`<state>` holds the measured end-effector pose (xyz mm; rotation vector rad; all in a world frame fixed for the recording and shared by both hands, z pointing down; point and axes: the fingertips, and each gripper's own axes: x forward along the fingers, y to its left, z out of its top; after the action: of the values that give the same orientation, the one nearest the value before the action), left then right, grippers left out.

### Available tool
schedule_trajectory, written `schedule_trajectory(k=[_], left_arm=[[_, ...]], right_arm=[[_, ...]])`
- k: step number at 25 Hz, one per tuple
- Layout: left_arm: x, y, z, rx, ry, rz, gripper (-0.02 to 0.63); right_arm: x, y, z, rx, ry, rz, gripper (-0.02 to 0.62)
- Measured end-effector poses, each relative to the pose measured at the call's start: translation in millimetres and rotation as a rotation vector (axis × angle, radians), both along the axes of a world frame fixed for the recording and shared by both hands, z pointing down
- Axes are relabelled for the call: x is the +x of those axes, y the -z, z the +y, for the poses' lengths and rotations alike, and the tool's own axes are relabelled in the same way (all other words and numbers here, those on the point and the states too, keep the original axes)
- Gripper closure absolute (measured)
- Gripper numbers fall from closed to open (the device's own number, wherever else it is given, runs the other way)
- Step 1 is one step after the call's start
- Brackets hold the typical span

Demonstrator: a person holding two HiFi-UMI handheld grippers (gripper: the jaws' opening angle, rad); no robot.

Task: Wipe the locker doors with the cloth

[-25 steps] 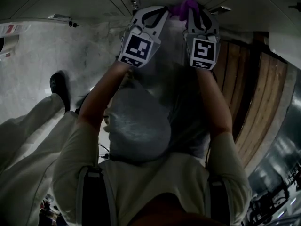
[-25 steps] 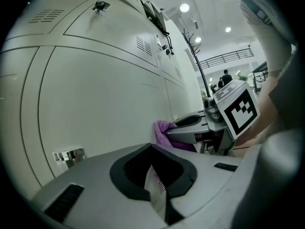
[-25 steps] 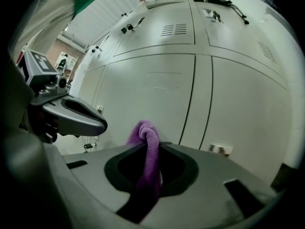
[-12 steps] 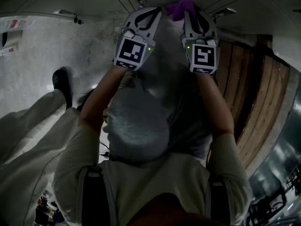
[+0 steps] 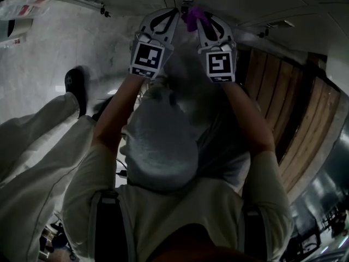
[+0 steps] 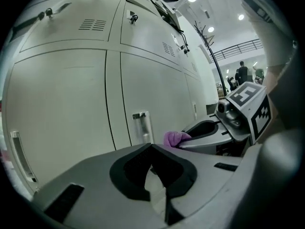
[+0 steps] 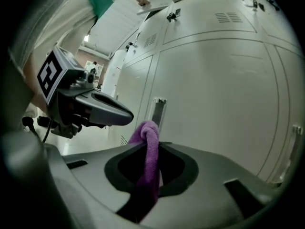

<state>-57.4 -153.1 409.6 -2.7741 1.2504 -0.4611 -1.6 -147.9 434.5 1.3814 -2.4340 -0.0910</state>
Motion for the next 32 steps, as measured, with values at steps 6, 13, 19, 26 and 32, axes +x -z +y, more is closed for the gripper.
schedule_trajectory(k=[6, 13, 19, 26, 32], left_arm=[[-6, -29, -8, -0.025, -0.005, -0.01, 0.603], [0, -51, -16, -0.049, -0.026, -0.027, 0.603], [3, -58, -17, -0.066, -0.028, -0.031, 0.603], [18, -56, -13, -0.066, -0.058, -0.026, 0.603], [44, -56, -8, -0.061, -0.116, -0.024, 0.603]], right_arm=[[-14, -35, -19, -0.038, -0.015, -0.004, 0.541], [-9, -57, -32, -0.065, -0.052, -0.013, 0.54], [5, -66, -37, -0.087, -0.088, -0.012, 0.541], [21, -62, -37, -0.088, -0.107, 0.008, 0.54], [54, -63, -31, -0.093, -0.156, 0.032, 0.54]])
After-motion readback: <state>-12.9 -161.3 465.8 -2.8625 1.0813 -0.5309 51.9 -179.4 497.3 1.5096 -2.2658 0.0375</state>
